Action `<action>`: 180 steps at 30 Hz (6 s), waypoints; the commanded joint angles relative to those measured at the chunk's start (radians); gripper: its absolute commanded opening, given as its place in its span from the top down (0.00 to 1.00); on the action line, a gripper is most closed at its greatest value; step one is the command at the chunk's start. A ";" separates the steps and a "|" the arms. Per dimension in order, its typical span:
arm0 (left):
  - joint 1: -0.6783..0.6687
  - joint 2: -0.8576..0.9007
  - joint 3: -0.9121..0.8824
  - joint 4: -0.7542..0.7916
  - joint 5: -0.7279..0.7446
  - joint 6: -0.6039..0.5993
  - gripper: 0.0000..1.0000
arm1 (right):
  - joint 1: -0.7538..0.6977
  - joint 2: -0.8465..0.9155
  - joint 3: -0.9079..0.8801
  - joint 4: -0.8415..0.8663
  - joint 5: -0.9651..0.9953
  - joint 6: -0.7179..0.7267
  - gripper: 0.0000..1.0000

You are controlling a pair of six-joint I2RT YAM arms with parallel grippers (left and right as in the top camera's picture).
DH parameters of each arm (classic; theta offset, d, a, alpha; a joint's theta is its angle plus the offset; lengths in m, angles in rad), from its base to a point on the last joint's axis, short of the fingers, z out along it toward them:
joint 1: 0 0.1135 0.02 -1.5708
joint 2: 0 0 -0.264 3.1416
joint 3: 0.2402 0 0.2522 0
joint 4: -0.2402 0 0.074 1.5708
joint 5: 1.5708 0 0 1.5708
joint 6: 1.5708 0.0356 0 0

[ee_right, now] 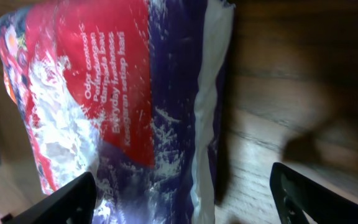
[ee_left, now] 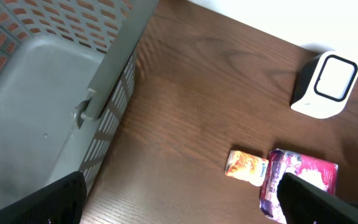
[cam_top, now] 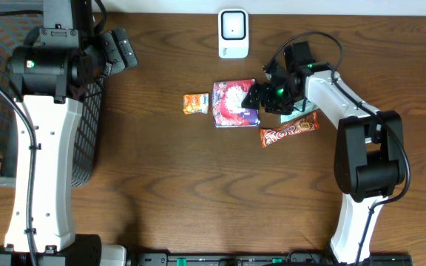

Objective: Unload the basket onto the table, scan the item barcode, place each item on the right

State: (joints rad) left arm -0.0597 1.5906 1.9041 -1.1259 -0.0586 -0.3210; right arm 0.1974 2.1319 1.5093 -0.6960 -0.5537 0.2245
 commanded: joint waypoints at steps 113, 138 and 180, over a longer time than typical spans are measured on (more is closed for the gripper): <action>0.004 0.005 0.003 -0.003 -0.006 -0.005 0.02 | 0.068 0.163 0.237 -0.001 -0.193 -0.089 0.31; 0.004 0.005 0.003 -0.003 -0.006 -0.005 0.02 | 0.190 -0.132 0.372 -0.334 1.244 0.087 0.99; 0.004 0.005 0.003 -0.003 -0.006 -0.005 0.02 | -0.063 0.078 0.537 -0.528 -0.105 -0.372 0.13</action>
State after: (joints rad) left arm -0.0597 1.5917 1.9041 -1.1259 -0.0586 -0.3210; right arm 0.1398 2.2101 2.1590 -1.2724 -0.4335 -0.0422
